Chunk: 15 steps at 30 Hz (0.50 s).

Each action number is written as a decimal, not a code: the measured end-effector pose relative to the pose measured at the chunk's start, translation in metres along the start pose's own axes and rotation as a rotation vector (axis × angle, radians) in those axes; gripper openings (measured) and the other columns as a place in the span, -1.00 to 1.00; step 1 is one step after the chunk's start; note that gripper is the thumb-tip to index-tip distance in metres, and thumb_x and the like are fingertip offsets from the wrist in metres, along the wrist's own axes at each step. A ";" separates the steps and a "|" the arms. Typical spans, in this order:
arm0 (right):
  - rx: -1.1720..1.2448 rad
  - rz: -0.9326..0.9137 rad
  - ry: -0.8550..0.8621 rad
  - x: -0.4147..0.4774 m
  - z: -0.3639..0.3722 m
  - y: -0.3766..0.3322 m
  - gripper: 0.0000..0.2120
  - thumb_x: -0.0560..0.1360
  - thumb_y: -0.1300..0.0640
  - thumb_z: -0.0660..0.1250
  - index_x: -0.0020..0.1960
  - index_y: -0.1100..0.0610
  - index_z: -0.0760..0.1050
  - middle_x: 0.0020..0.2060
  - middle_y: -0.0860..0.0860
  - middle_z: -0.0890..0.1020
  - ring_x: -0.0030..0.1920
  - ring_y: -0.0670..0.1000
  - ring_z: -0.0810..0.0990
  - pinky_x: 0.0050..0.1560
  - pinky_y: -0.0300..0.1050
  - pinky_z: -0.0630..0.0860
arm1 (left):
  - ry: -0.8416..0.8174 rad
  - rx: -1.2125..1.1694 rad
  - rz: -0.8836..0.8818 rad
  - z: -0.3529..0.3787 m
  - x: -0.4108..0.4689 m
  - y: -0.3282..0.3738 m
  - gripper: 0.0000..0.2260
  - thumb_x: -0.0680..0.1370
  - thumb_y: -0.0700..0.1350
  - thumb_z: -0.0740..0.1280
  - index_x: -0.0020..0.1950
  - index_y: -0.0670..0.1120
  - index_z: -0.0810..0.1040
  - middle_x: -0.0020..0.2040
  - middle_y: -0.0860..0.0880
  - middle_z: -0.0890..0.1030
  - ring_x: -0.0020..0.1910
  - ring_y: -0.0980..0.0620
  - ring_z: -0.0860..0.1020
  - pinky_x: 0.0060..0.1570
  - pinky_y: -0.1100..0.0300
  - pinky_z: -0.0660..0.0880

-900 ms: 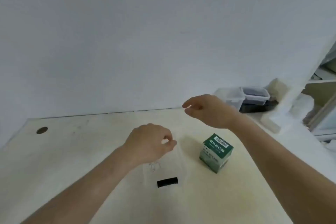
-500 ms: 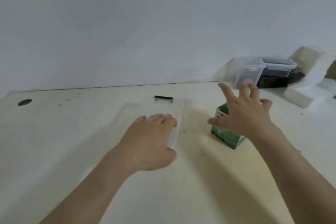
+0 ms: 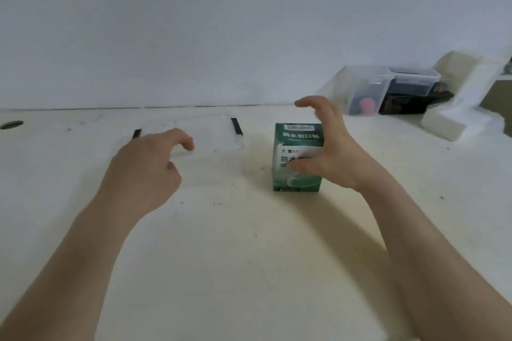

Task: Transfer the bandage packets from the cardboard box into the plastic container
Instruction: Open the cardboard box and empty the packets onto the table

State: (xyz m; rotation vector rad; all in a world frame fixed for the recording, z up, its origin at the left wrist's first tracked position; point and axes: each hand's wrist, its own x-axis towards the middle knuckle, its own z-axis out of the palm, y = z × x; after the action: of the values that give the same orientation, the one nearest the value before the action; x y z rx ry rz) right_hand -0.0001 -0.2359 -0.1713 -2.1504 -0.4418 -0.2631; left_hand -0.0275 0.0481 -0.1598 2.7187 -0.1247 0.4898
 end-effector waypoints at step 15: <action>0.617 0.186 -0.235 -0.003 0.004 -0.002 -0.53 0.39 0.16 0.52 0.27 0.01 0.49 0.04 0.14 0.69 0.03 0.14 0.68 0.12 0.06 0.58 | -0.047 -0.477 0.272 0.023 0.010 0.080 -0.74 0.43 0.03 0.47 0.08 0.16 0.52 -0.04 0.19 0.62 -0.08 0.22 0.59 -0.09 0.22 0.58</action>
State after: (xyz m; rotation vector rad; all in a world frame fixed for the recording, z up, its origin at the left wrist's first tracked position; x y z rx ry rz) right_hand -0.0037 -0.2324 -0.1737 -1.6002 -0.3886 0.2137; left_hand -0.0229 -0.0348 -0.1489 2.2530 -0.5549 0.4070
